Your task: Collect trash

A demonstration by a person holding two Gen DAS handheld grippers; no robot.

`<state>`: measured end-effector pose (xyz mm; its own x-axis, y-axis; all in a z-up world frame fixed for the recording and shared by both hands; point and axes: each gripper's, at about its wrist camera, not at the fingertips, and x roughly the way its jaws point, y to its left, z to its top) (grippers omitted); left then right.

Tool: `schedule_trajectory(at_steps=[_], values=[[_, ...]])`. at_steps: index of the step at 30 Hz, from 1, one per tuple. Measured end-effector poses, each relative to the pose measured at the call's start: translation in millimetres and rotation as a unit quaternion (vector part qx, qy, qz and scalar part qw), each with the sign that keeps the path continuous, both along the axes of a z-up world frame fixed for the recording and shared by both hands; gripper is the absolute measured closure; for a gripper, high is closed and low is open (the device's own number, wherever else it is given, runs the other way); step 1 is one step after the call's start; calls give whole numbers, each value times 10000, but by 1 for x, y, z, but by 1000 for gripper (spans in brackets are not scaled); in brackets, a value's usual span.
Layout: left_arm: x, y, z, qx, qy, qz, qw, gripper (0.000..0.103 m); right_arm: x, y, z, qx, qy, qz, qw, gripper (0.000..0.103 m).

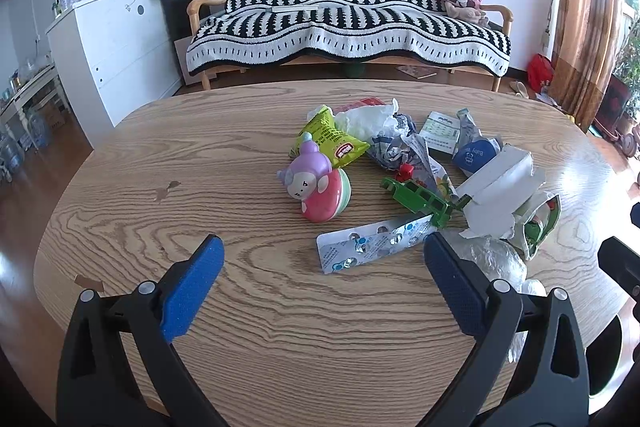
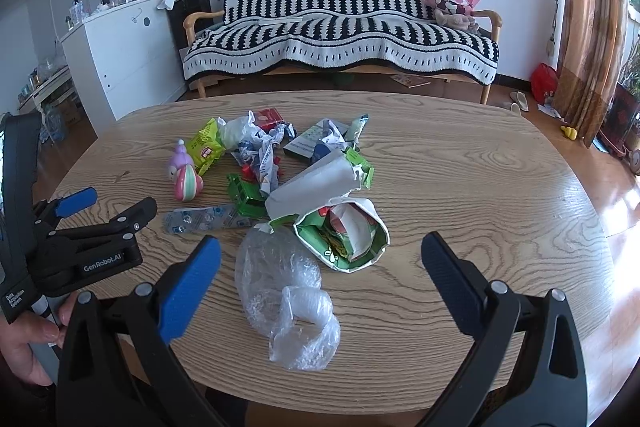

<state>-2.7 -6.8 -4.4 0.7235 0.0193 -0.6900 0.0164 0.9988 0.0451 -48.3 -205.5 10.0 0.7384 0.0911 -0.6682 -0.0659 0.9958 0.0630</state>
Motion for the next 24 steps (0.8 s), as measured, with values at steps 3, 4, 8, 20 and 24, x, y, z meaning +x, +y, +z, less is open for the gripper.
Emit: schedule_trajectory(at_steps=[3, 4, 8, 20, 24], values=[[0, 1, -1, -11, 7, -2, 10000, 5, 0, 0, 1, -2, -4, 5, 10000, 6], [0, 1, -2, -11, 12, -2, 10000, 5, 0, 0, 0, -4, -3, 3, 10000, 6], [2, 1, -3, -23, 38, 6, 10000, 5, 0, 0, 0, -1, -7, 1, 10000, 6], [3, 1, -4, -25, 50, 12, 10000, 5, -1, 1, 1, -10, -9, 2, 10000, 6], [4, 2, -7, -32, 55, 20, 10000, 5, -1, 1, 1, -19, -22, 1, 10000, 6]])
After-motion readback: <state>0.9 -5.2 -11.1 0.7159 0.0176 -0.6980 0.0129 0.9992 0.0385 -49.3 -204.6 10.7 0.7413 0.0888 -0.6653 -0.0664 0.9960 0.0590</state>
